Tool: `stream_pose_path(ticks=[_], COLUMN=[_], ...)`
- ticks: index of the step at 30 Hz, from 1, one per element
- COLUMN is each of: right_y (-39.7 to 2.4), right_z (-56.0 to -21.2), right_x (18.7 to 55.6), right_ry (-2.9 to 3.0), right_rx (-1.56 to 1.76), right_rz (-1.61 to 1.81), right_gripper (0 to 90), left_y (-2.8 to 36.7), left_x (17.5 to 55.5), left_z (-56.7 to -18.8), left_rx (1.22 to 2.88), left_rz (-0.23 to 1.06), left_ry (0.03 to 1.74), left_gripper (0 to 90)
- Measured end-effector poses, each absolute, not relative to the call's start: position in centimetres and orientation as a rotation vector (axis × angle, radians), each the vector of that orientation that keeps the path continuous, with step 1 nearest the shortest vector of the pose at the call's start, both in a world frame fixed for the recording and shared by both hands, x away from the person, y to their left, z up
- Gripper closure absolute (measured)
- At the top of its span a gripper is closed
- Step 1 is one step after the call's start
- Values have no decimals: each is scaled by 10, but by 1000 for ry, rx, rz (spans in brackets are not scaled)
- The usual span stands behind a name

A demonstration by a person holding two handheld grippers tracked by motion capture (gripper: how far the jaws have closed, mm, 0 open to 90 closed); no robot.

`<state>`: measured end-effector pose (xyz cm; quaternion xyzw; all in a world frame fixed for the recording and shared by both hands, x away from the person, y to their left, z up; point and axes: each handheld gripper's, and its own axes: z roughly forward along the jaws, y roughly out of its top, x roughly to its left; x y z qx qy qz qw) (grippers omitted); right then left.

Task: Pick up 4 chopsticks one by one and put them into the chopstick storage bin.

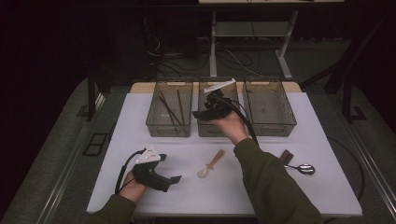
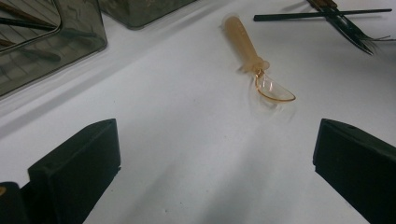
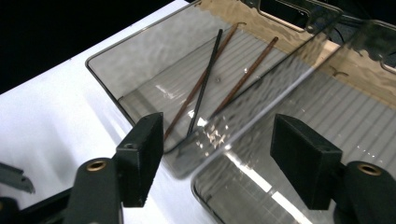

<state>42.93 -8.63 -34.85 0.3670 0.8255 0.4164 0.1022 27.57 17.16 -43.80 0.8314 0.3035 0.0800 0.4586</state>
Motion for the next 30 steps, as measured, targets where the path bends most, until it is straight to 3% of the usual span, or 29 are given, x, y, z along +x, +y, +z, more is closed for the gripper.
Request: stream_pose_path(ticks=[7,30], right_y=[-111,-174], right_z=[-353,-366], right_x=[419,374], right_ry=[2404,2441], right_rx=[1102,1042], right_rz=[1237,1294], right_gripper=[220,199], left_y=[172,171], left_x=[276,276], left_z=[-438,-439], left_rx=[2044,2058], left_rz=[197,191], left_ry=[758,745], left_gripper=[0,0])
